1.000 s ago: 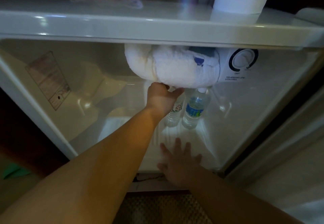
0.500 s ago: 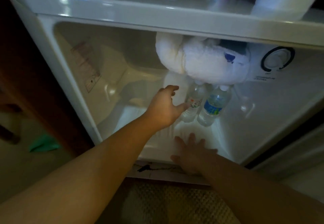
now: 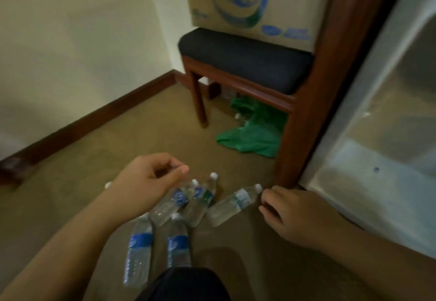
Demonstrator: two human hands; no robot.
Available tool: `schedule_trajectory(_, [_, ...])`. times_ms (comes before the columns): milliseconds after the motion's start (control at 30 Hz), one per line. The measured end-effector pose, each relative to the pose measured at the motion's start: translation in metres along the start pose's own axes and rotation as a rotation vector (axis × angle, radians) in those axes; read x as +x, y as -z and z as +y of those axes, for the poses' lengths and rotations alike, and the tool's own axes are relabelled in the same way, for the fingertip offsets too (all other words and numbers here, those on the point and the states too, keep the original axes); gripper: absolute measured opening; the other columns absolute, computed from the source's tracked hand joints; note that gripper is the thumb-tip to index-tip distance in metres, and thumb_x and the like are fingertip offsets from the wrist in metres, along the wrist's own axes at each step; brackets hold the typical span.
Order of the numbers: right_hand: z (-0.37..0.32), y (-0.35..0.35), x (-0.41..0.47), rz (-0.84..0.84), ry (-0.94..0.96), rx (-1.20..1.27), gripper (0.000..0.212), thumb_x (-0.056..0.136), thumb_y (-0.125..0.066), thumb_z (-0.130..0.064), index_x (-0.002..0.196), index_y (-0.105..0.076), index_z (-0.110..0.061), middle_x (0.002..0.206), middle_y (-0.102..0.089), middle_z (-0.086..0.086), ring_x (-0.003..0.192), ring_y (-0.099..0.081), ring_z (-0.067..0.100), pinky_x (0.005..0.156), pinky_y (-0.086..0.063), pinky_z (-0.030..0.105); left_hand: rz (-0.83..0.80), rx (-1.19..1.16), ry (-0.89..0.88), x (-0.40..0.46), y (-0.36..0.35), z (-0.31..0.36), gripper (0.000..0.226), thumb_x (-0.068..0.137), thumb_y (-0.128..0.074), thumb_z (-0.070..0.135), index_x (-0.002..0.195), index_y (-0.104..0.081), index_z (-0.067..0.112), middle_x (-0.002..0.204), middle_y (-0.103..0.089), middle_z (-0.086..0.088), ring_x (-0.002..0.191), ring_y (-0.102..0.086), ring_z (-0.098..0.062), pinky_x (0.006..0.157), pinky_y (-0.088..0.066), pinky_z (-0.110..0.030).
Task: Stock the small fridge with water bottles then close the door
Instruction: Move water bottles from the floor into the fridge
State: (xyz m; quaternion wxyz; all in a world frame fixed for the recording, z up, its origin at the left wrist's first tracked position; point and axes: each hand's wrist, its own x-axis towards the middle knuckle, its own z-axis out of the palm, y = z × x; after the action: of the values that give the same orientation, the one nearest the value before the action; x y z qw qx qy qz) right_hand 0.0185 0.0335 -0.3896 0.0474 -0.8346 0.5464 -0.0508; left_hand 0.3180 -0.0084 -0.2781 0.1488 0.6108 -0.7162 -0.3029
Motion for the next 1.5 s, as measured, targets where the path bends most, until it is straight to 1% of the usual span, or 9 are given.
schedule_trajectory(200, [-0.077, -0.028, 0.081, -0.187, 0.059, 0.222, 0.018, 0.1, -0.044, -0.052, 0.112, -0.049, -0.039, 0.096, -0.053, -0.014, 0.076, -0.057, 0.005, 0.065, -0.046, 0.023, 0.021, 0.149, 0.309, -0.033, 0.006, -0.119, 0.02, 0.094, -0.061, 0.054, 0.1, -0.068, 0.036, 0.094, -0.072, 0.014, 0.088, -0.068, -0.002, 0.077, -0.054, -0.027])
schedule_trajectory(400, [-0.153, -0.098, 0.125, -0.515, -0.131, 0.413, 0.023, 0.094, -0.055, -0.054, 0.103, -0.056, -0.033, 0.093, -0.064, -0.006, 0.083, -0.061, 0.01, 0.077, -0.055, 0.035, -0.148, 0.14, 0.64, -0.03, -0.058, -0.218, 0.056, 0.086, -0.063, 0.061, 0.126, -0.062, 0.022, 0.121, -0.069, 0.001, 0.106, -0.067, -0.017, 0.094, -0.055, -0.037])
schedule_trajectory(567, [-0.193, -0.183, 0.155, -0.551, -0.338, 0.361, 0.087, 0.083, -0.056, -0.069, 0.151, -0.033, -0.019, 0.151, -0.042, 0.015, 0.132, -0.047, 0.034, 0.104, -0.045, 0.05, -0.128, 0.143, 0.79, -0.003, -0.118, -0.285, 0.103, 0.062, -0.065, 0.077, 0.143, -0.046, 0.015, 0.135, -0.06, -0.009, 0.119, -0.061, -0.027, 0.096, -0.053, -0.038])
schedule_trajectory(667, [-0.2, -0.208, 0.162, -0.494, -0.405, 0.361, 0.095, 0.088, -0.056, -0.062, 0.158, -0.013, -0.015, 0.153, -0.042, 0.017, 0.135, -0.046, 0.037, 0.102, -0.046, 0.048, -0.059, 0.142, 0.806, 0.01, -0.137, -0.299, 0.109, 0.06, -0.063, 0.083, 0.144, -0.043, 0.015, 0.134, -0.06, -0.009, 0.118, -0.061, -0.029, 0.095, -0.054, -0.043])
schedule_trajectory(867, [-0.212, -0.229, 0.16, -0.445, -0.442, 0.434, 0.094, 0.09, -0.067, -0.047, 0.158, -0.005, -0.024, 0.145, -0.05, 0.014, 0.126, -0.054, 0.033, 0.096, -0.052, 0.045, -0.08, 0.239, 0.736, 0.051, -0.169, -0.333, 0.083, 0.063, -0.057, 0.064, 0.134, -0.05, 0.021, 0.109, -0.065, -0.006, 0.09, -0.067, -0.027, 0.074, -0.059, -0.041])
schedule_trajectory(1033, [-0.201, -0.207, 0.141, -0.401, -0.496, 0.731, 0.082, 0.08, -0.082, -0.039, 0.144, -0.03, -0.036, 0.134, -0.057, -0.002, 0.113, -0.06, 0.022, 0.083, -0.053, 0.036, 0.049, 0.152, 0.814, 0.029, -0.139, -0.294, 0.038, 0.07, -0.068, 0.041, 0.102, -0.064, 0.021, 0.077, -0.065, 0.003, 0.068, -0.063, -0.018, 0.065, -0.057, -0.034])
schedule_trajectory(1233, [-0.166, -0.119, 0.094, -0.258, -0.344, 0.813, 0.058, 0.08, -0.084, -0.036, 0.129, -0.052, -0.038, 0.123, -0.06, -0.014, 0.11, -0.056, 0.003, 0.089, -0.053, 0.028, 0.292, 0.058, 0.46, 0.003, -0.083, -0.225, 0.059, 0.07, -0.079, 0.063, 0.115, -0.06, 0.028, 0.094, -0.065, 0.012, 0.085, -0.066, -0.012, 0.075, -0.058, -0.033])
schedule_trajectory(1400, [-0.112, -0.017, 0.052, -0.052, -0.27, 0.778, 0.063, 0.073, -0.082, -0.053, 0.127, -0.051, -0.046, 0.119, -0.06, -0.02, 0.11, -0.057, -0.002, 0.09, -0.054, 0.028, 0.306, -0.083, 0.088, 0.013, -0.034, -0.108, 0.056, 0.071, -0.088, 0.051, 0.12, -0.065, 0.038, 0.091, -0.066, 0.026, 0.083, -0.062, 0.009, 0.065, -0.042, -0.011])
schedule_trajectory(1500, [-0.075, 0.034, 0.015, 0.095, -0.382, 0.727, 0.061, 0.069, -0.083, -0.058, 0.12, -0.049, -0.052, 0.114, -0.059, -0.024, 0.103, -0.058, -0.005, 0.083, -0.056, 0.025, 0.236, -0.13, -0.118, 0.018, -0.021, -0.036, 0.061, 0.068, -0.087, 0.055, 0.122, -0.062, 0.043, 0.102, -0.07, 0.025, 0.091, -0.065, 0.009, 0.074, -0.048, -0.012])
